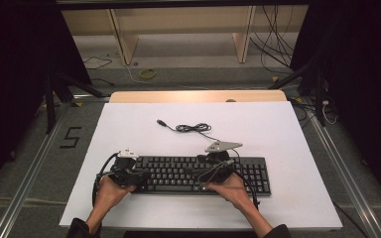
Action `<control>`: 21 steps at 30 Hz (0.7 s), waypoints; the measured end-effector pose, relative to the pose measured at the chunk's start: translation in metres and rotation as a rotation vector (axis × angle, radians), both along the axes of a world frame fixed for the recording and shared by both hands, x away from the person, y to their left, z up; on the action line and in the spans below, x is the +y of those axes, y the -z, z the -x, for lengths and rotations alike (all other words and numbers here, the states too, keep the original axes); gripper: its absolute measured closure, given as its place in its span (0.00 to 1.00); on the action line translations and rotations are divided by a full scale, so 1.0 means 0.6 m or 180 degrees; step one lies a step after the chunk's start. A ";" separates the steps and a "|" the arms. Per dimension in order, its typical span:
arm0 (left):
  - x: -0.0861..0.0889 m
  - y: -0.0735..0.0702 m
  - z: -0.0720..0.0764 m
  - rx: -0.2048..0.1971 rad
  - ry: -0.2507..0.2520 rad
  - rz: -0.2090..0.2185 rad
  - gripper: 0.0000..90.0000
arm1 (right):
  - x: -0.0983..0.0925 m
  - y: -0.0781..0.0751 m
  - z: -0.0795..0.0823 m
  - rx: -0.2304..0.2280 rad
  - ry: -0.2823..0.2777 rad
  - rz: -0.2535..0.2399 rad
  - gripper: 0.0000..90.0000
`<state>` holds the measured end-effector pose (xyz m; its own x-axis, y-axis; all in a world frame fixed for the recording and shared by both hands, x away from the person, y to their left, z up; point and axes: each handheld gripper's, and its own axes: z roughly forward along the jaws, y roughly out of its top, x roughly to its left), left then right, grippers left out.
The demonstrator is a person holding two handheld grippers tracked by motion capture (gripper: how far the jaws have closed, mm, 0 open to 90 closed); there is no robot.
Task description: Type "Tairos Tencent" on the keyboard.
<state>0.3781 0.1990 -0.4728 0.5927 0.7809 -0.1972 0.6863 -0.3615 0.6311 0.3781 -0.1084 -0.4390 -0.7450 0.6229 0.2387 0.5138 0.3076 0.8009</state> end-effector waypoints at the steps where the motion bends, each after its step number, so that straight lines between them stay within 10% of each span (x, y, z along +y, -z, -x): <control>1: 0.000 0.002 0.000 0.0003 0.0015 -0.0007 0.99 | 0.000 0.000 0.000 0.0000 0.0000 0.0000 0.37; 10: 0.001 0.000 0.002 -0.0030 -0.0010 0.0064 0.99 | 0.001 0.000 0.000 -0.0008 0.0004 0.0004 0.37; 21: 0.007 -0.018 0.004 -0.0100 -0.0012 0.0363 0.71 | 0.005 0.001 -0.004 -0.0009 0.0003 0.0018 0.37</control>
<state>0.3757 0.2034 -0.4620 0.5972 0.7566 -0.2663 0.6668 -0.2837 0.6892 0.3807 -0.1053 -0.4394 -0.7449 0.6251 0.2331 0.5120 0.3117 0.8005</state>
